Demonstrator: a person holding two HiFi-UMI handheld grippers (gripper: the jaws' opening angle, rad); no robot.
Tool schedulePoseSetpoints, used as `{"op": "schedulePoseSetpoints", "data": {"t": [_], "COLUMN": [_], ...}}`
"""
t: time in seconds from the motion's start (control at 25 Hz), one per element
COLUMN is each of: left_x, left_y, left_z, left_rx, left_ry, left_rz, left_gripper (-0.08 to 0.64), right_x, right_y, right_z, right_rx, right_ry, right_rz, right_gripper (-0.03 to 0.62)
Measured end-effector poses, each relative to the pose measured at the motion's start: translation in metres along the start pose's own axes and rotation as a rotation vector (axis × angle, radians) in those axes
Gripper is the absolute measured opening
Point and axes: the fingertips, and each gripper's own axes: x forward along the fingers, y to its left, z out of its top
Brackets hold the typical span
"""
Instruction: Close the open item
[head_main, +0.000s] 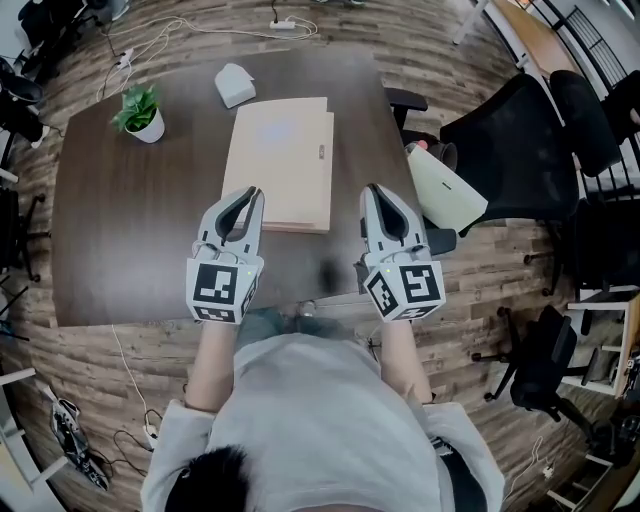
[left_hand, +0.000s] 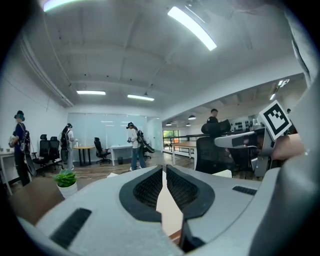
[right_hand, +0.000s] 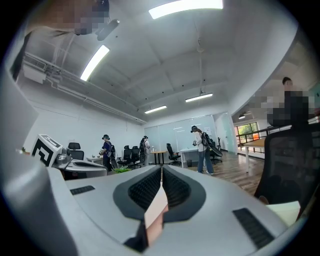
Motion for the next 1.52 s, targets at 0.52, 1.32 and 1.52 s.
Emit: {"op": "schedulePoseSetpoints", "data": {"t": [0.52,1.32,1.52], "left_x": [0.019,0.038,0.049], "left_y": [-0.015,-0.059,-0.056], "left_z": [-0.044,-0.141,-0.149], "left_rx": [0.062,0.416,0.451], "left_ry": [0.11,0.358,0.377], "left_rz": [-0.134,-0.315,-0.273], "left_gripper": [0.064,0.209,0.216], "right_x": [0.007,-0.007,-0.011], "right_y": [-0.005,-0.022,-0.026], "right_z": [-0.02,-0.038,-0.037], "right_rx": [0.027,0.039,0.033], "right_ry": [0.04,0.092,0.095], "right_rz": [-0.036,-0.108,-0.122], "right_gripper": [0.014,0.014,0.014]}}
